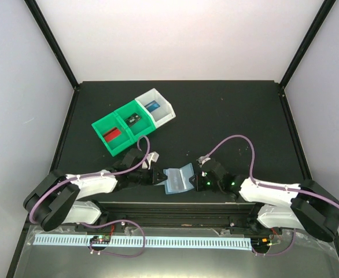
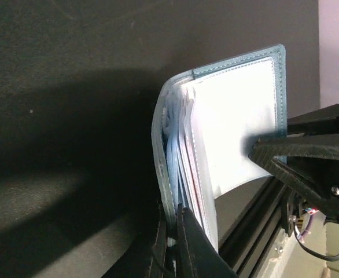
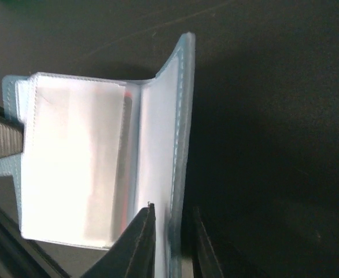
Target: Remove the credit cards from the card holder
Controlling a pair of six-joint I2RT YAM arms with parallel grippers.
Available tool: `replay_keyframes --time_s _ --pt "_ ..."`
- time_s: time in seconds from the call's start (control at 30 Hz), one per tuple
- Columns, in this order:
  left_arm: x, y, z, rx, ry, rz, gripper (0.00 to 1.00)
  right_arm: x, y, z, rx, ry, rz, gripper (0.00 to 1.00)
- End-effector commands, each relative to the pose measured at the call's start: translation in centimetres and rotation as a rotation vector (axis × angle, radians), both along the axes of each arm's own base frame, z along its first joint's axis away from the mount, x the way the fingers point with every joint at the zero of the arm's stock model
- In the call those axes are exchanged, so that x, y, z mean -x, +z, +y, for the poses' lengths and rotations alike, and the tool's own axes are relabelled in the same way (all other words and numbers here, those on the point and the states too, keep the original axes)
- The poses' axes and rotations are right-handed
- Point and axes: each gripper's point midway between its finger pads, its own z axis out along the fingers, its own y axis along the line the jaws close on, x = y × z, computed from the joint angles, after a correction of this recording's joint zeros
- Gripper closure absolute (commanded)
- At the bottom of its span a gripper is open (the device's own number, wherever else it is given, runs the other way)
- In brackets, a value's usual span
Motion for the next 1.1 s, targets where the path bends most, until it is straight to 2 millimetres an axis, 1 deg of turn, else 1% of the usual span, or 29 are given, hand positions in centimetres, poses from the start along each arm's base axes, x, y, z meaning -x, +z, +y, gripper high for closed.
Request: replay_keyframes --time_s 0.0,0.07,0.17,0.27,0.43,0.53,0.6,0.7,0.83,0.9,0.97,1.07 --pt "-0.3 2.7 -1.0 0.081 -0.034 -0.065 0.98 -0.4 2.2 -0.3 0.021 -0.005 -0.035 0.74" --pt "-0.1 3.1 -1.0 0.088 -0.041 -0.074 0.98 -0.3 3.0 -0.6 0.041 0.004 -0.038 0.65" --pt "-0.1 3.3 -1.0 0.086 -0.048 -0.079 0.99 -0.2 4.0 -0.8 0.087 0.028 -0.036 0.6" --pt "-0.1 3.4 -1.0 0.078 -0.056 -0.078 0.99 -0.2 5.3 -0.6 0.083 0.039 -0.046 0.55" --pt "0.0 3.3 -1.1 0.067 -0.062 -0.063 0.98 0.0 7.6 0.9 0.011 0.07 -0.063 0.47" --pt "0.0 3.0 -1.1 0.053 -0.058 -0.049 0.98 0.2 8.7 2.0 -0.019 0.098 -0.078 0.43" --pt "-0.1 2.9 -1.1 0.046 -0.057 -0.041 0.98 0.3 9.0 2.9 -0.036 0.118 -0.085 0.41" --pt "-0.1 2.7 -1.2 0.038 -0.056 -0.033 0.98 0.8 8.9 4.4 -0.04 0.151 -0.078 0.38" --pt "-0.1 2.6 -1.3 0.029 -0.057 -0.025 0.99 1.4 8.0 6.2 -0.034 0.195 -0.066 0.34" --pt "-0.1 1.9 -1.3 0.008 -0.058 -0.001 0.98 1.4 7.4 6.9 -0.027 0.207 -0.057 0.32" --pt "0.0 1.8 -1.4 0.003 -0.063 0.003 0.99 1.4 6.3 7.3 -0.005 0.214 -0.037 0.31" --pt "0.0 1.7 -1.4 -0.002 -0.067 0.003 0.98 1.3 5.1 7.6 0.018 0.217 -0.026 0.31"
